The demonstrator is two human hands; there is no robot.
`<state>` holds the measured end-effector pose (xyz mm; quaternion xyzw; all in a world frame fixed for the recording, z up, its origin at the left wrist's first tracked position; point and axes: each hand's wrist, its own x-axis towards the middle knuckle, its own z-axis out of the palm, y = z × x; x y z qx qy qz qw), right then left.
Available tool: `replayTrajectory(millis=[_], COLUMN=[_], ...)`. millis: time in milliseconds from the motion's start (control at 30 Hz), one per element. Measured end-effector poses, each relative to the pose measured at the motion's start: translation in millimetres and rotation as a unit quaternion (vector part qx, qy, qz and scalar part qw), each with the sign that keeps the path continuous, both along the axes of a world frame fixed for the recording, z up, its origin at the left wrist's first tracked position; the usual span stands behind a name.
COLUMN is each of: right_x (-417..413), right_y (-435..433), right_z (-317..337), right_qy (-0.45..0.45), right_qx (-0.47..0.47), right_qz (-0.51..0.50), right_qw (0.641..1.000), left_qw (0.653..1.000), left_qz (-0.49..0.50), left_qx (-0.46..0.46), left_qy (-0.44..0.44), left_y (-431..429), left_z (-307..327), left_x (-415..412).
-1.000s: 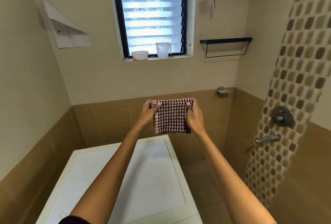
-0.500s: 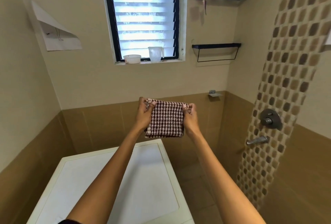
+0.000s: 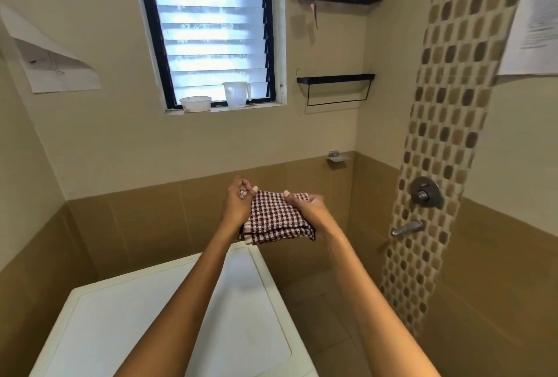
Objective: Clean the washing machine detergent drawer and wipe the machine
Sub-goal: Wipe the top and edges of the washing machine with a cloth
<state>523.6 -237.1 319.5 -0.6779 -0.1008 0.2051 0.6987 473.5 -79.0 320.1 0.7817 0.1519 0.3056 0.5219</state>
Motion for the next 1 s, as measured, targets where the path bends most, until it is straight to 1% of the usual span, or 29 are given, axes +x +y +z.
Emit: replayTrajectory(millis=[33, 67, 100, 167, 233, 267, 333, 467, 533, 600, 667, 733, 800, 833, 900, 1000], right_x=[1.8, 5.4, 10.1, 22.9, 38.2, 45.8, 64.6, 108.6, 135.3, 165.3, 195.7, 224.4, 247.2, 257.6, 277.5, 305.7], right_y=[-4.6, -11.1, -17.5, -32.0, -48.3, -56.4, -73.8, -111.8, -133.3, -154.9, -173.3, -187.9, -195.5, -197.2, -196.0, -188.6], right_z=[-3.1, -6.9, -10.5, -16.0, -15.7, -14.2, -11.5, 0.1, 7.6, 12.4, 15.0, 19.6, 24.3, 27.5, 33.1, 42.8], right_qy=[0.058, 0.091, 0.103, 0.087, 0.062, 0.049, 0.017, -0.018, -0.034, -0.044, -0.043, -0.044, -0.049, -0.053, -0.064, -0.083], right_qx=[0.041, 0.072, 0.085, 0.091, 0.103, 0.103, 0.075, 0.062, 0.060, 0.055, 0.043, 0.029, 0.024, 0.025, 0.027, 0.018], right_qz=[0.037, 0.047, 0.037, -0.015, -0.046, -0.045, -0.041, -0.039, -0.033, -0.030, -0.028, -0.024, -0.024, -0.025, -0.027, -0.020], right_qw=[0.997, 0.992, 0.990, 0.992, 0.992, 0.992, 0.996, 0.997, 0.997, 0.997, 0.998, 0.998, 0.998, 0.998, 0.997, 0.996], left_qw=[0.999, 0.995, 0.986, 0.956, 0.930, 0.921, 0.914, 0.918, 0.924, 0.933, 0.933, 0.939, 0.948, 0.951, 0.960, 0.972], left_qz=[-0.003, -0.011, -0.030, -0.110, -0.191, -0.220, -0.247, -0.281, -0.293, -0.288, -0.288, -0.274, -0.246, -0.229, -0.201, -0.175], left_qx=[-0.038, -0.094, -0.160, -0.262, -0.295, -0.297, -0.293, -0.248, -0.199, -0.129, -0.084, -0.106, -0.162, -0.177, -0.165, -0.103], left_qy=[0.018, 0.033, 0.048, 0.076, 0.107, 0.123, 0.131, 0.131, 0.144, 0.171, 0.199, 0.178, 0.120, 0.107, 0.100, 0.114], left_y=[0.4, -1.6, -3.9, -13.7, -27.3, -35.1, -52.1, -83.0, -98.6, -113.6, -118.2, -132.9, -154.1, -161.0, -168.0, -162.9], left_z=[-2.4, -4.2, -4.6, -0.9, 4.1, 6.4, 9.7, 14.0, 16.0, 20.6, 13.5, 15.6, 28.4, 32.5, 39.7, 55.5], left_x=[5.2, 9.5, 12.3, 16.0, 21.2, 25.2, 39.5, 88.8, 121.5, 151.4, 190.1, 220.7, 233.4, 242.8, 260.0, 284.2])
